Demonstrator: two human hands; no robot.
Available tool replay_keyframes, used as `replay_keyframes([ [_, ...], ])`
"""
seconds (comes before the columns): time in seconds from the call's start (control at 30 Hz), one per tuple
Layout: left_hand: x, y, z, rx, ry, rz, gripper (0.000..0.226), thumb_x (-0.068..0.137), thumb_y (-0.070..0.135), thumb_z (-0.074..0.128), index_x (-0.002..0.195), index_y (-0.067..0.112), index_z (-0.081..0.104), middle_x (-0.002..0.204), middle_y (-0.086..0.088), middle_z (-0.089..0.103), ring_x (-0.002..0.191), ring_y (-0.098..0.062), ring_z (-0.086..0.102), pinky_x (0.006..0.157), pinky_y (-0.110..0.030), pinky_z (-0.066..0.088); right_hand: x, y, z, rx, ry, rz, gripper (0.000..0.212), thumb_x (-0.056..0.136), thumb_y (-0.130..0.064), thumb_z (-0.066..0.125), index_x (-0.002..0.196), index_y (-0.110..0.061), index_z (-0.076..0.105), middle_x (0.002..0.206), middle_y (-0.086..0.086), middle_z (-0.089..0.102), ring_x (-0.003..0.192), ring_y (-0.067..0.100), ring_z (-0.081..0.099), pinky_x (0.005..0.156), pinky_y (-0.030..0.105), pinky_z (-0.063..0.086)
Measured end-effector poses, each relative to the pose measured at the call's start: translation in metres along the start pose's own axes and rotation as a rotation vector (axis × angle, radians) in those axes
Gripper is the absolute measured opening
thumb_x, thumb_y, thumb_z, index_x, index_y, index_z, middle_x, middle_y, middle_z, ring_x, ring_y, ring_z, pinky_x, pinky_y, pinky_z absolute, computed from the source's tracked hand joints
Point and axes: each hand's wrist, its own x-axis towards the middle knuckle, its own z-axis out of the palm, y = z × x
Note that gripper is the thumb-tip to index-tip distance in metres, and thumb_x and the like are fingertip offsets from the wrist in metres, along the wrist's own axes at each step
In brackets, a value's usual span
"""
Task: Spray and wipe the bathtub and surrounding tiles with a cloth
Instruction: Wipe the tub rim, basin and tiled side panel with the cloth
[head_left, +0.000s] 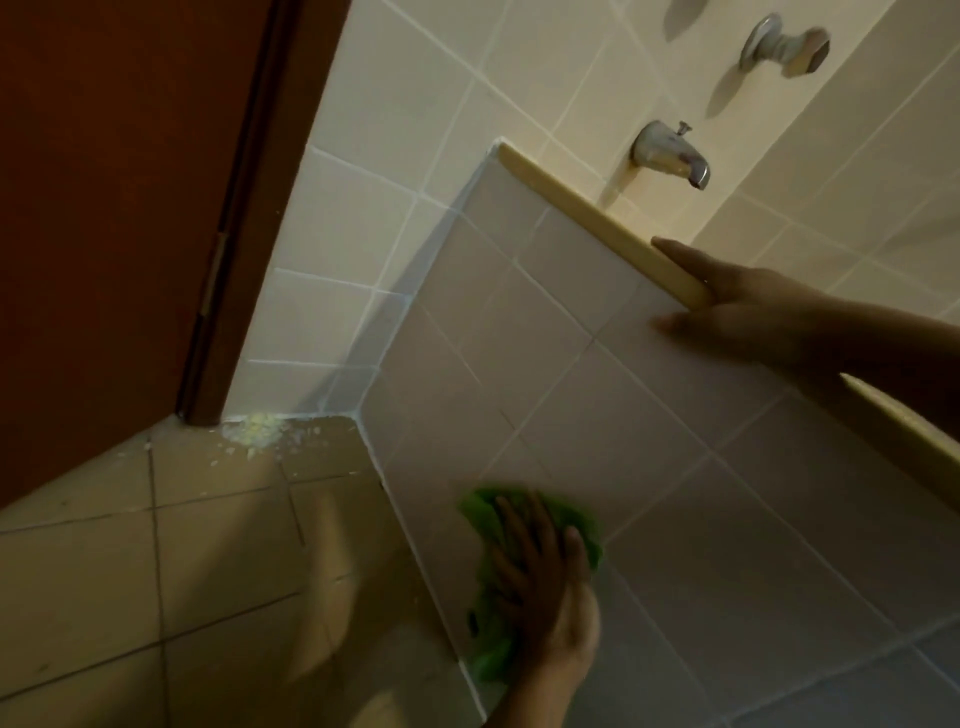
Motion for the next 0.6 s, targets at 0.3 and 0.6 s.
replay_keyframes([
  [0.3, 0.027, 0.084, -0.026, 0.101, 0.176, 0.723, 0.062, 0.104, 0.046, 0.031, 0.151, 0.064, -0.005, 0.159, 0.041, -0.019, 0.153, -0.015, -0.013, 0.120, -0.057, 0.003, -0.010, 0.022, -0.005, 0.051, -0.036, -0.101, 0.081, 0.096, -0.035, 0.063, 0.152, -0.061, 0.012, 0.157, 0.006, 0.037, 0.130, 0.031, 0.045, 0.108, 0.044, 0.039],
  [0.6, 0.049, 0.133, -0.019, -0.018, 0.402, 0.576, 0.072, 0.103, 0.058, 0.038, 0.154, 0.057, -0.011, 0.171, 0.009, -0.005, 0.155, -0.027, 0.009, 0.118, -0.064, 0.003, -0.019, 0.031, -0.003, 0.070, 0.007, -0.147, 0.069, 0.100, -0.041, 0.054, 0.153, -0.060, 0.013, 0.164, -0.004, 0.027, 0.136, 0.028, 0.041, 0.107, 0.041, 0.036],
])
